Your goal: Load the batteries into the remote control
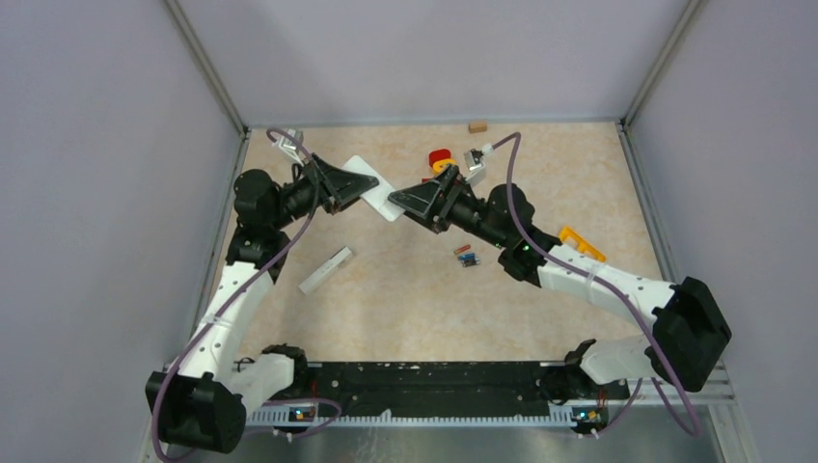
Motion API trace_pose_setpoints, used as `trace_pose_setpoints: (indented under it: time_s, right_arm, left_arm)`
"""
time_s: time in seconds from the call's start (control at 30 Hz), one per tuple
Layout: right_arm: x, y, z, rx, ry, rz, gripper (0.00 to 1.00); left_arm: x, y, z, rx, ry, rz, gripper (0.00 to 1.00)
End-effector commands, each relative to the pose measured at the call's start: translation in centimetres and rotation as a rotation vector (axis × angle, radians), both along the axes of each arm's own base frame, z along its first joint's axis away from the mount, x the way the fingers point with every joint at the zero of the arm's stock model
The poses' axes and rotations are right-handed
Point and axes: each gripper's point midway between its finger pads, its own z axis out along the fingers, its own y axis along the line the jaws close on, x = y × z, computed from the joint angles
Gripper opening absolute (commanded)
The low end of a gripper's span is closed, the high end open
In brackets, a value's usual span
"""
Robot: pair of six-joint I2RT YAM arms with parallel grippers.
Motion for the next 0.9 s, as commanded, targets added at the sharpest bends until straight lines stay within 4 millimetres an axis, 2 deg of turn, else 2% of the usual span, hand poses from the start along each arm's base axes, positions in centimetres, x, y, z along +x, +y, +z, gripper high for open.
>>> trace_pose_setpoints:
  time_s: [0.0,0.1,0.2,0.3,0.37,0.5,0.67,0.77,0.87]
  right_arm:
    - [-0.7,0.9,4.4,0.093,-0.098,0.051,0.78]
    - [-0.8,1.6,4.6,0.102,-0.099,0.080,0.62]
    - [-0.8,2.0,4.2,0.088,-0.099,0.102,0.39]
    - [-0.9,2.0,3.5,0.066,-0.106,0.104,0.24]
    - [-1.2,1.7,3.0,0.052,-0.125,0.109,0.18]
    - [-2.9,1.0,3.4,0.053,-0.261,0.154,0.16]
    - [-4.2,0.7,4.0,0.047,-0.356,0.231,0.13]
    - [-4.0,0.4,4.1,0.035,-0.375,0.228,0.15]
    - [-2.5,0.7,3.1,-0.021,-0.306,0.176,0.21]
  left_arm:
    - [-0.7,0.2,2.2,-0.044,-0.044,0.015,0.00]
    - [-1.0,0.2,2.7,-0.049,-0.050,0.004,0.00]
    - [-1.1,0.2,3.2,-0.056,-0.055,0.003,0.00]
    - [-1.2,0.3,3.9,-0.062,-0.067,0.010,0.00]
    - [-1.2,0.3,4.2,-0.071,-0.063,0.016,0.00]
    - [-2.3,-0.1,5.8,-0.130,-0.047,-0.049,0.00]
    - [-1.8,-0.4,5.5,-0.147,0.032,-0.081,0.00]
    - [-1.3,-0.3,5.6,-0.176,0.036,-0.070,0.00]
    - [-0.8,-0.1,5.2,-0.165,0.022,-0.039,0.00]
